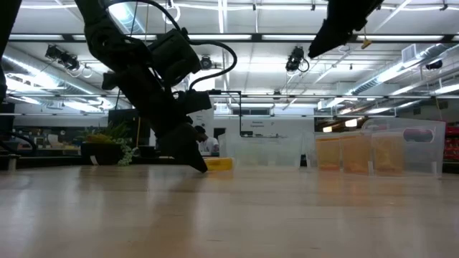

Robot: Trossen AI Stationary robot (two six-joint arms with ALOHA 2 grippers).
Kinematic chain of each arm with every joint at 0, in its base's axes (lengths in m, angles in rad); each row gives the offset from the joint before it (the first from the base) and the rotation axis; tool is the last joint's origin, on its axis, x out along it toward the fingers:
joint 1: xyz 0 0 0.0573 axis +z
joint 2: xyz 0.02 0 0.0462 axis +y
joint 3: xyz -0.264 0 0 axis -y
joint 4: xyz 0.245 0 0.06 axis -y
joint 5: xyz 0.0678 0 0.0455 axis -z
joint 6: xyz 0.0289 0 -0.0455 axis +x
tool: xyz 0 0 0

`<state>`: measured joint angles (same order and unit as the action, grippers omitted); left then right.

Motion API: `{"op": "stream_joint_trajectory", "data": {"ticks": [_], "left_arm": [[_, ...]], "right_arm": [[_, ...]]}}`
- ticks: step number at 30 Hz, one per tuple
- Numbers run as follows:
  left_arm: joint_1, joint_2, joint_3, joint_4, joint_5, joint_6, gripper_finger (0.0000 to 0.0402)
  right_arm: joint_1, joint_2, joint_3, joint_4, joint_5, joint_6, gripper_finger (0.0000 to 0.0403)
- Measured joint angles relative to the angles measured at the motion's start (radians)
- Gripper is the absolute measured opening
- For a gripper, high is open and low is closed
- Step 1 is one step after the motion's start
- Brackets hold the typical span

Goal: Pick and place medicine bottles into bin by pill shape (circle, oval)
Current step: Put the small orange pill bottle into the top transparent bin

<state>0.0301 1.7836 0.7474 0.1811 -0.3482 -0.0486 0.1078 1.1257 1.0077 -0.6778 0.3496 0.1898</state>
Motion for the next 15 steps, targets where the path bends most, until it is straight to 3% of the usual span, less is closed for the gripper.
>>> {"op": "stream_joint_trajectory", "data": {"ticks": [5, 15], "left_arm": [[0.001, -0.023, -0.001, 0.103, -0.009, 0.062, 0.0127], [0.000, -0.023, 0.000, 0.455, 0.043, 0.211, 0.0106]], "right_arm": [[-0.002, 0.088, 0.000, 0.091, -0.041, -0.062, 0.0174], [-0.043, 0.079, 0.000, 0.162, -0.122, -0.085, 0.0175]]}}
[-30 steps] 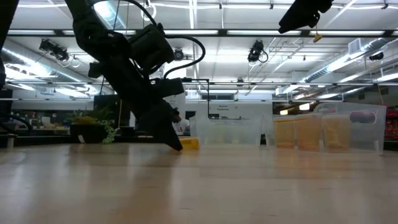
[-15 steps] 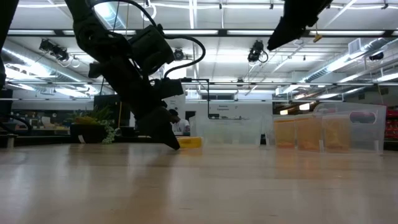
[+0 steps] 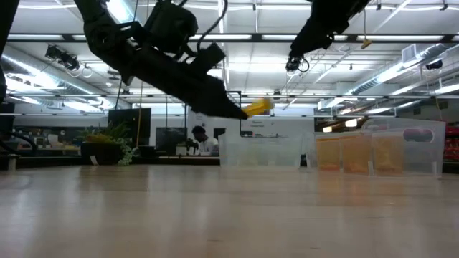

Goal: Pick and place medicine bottles into bin by pill shape (circle, oval)
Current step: Put the small orange pill bottle into the top transparent bin

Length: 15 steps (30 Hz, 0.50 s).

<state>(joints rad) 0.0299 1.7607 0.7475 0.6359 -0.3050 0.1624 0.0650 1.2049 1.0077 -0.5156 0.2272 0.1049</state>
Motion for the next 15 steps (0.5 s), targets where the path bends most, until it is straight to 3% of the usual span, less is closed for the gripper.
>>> {"op": "stream_joint_trajectory", "data": {"ticks": [6, 15], "left_arm": [[0.000, 0.000, 0.000, 0.196, 0.014, 0.083, 0.0120], [0.001, 0.000, 0.001, 0.562, 0.065, 0.173, 0.0112]], "right_arm": [[0.020, -0.022, 0.070, -0.025, -0.003, -0.019, 0.0180], [0.023, -0.023, 0.324, -0.154, 0.003, -0.029, 0.0219]]}}
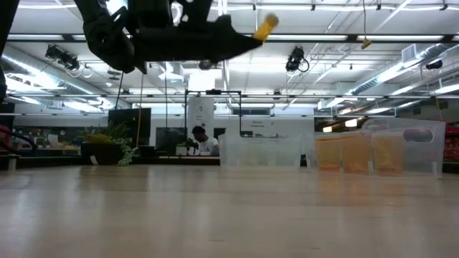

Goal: Pick and place medicine bottles into bin by pill shape (circle, oval)
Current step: Put the small orange pill bottle into the top transparent bin

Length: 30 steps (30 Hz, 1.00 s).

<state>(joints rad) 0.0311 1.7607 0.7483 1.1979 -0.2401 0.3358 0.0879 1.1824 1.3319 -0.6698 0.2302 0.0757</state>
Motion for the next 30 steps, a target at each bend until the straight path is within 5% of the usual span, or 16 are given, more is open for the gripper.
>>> {"op": "stream_joint_trajectory", "data": {"ticks": [8, 14, 30], "left_arm": [[0.035, 0.000, 0.000, 0.272, 0.074, 0.017, 0.0116], [0.066, -0.001, 0.006, 0.306, 0.134, -0.019, 0.0114], [0.079, -0.001, 0.012, 0.194, 0.160, -0.037, 0.0119]], "right_arm": [[0.000, 0.000, 0.053, 0.120, 0.034, -0.093, 0.0231], [-0.029, 0.031, 0.055, 0.142, 0.034, -0.071, 0.0236], [-0.121, 0.280, 0.373, -0.339, -0.023, 0.009, 0.0236]]}}
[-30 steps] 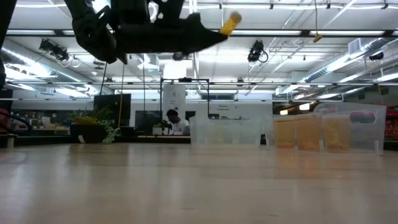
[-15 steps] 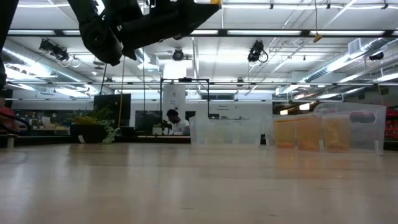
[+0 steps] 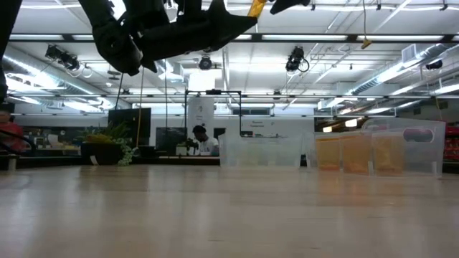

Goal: Pick and place medicine bottles into bin by pill shape (circle, oval)
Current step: Put the small orange pill bottle into the top transparent bin

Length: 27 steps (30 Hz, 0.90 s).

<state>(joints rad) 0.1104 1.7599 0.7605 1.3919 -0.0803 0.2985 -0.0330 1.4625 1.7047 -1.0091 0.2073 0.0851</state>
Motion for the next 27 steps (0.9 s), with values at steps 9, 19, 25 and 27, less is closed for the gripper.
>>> {"op": "stream_joint_trajectory", "data": {"ticks": [9, 19, 25, 27], "left_arm": [[0.000, 0.000, 0.000, -0.014, 0.027, 0.001, 0.0113], [0.000, 0.000, 0.000, -0.014, 0.041, 0.000, 0.0115], [0.000, 0.000, 0.000, -0.015, 0.041, 0.000, 0.0116], [0.000, 0.000, 0.000, -0.015, 0.041, 0.000, 0.0120]], "right_arm": [[0.000, 0.103, 0.149, -0.100, -0.042, -0.026, 0.0236], [-0.011, 0.148, 0.186, -0.116, -0.096, -0.046, 0.0227], [-0.012, 0.148, 0.186, -0.111, -0.095, -0.058, 0.0208], [-0.012, 0.148, 0.186, -0.111, -0.104, -0.059, 0.0199]]}}
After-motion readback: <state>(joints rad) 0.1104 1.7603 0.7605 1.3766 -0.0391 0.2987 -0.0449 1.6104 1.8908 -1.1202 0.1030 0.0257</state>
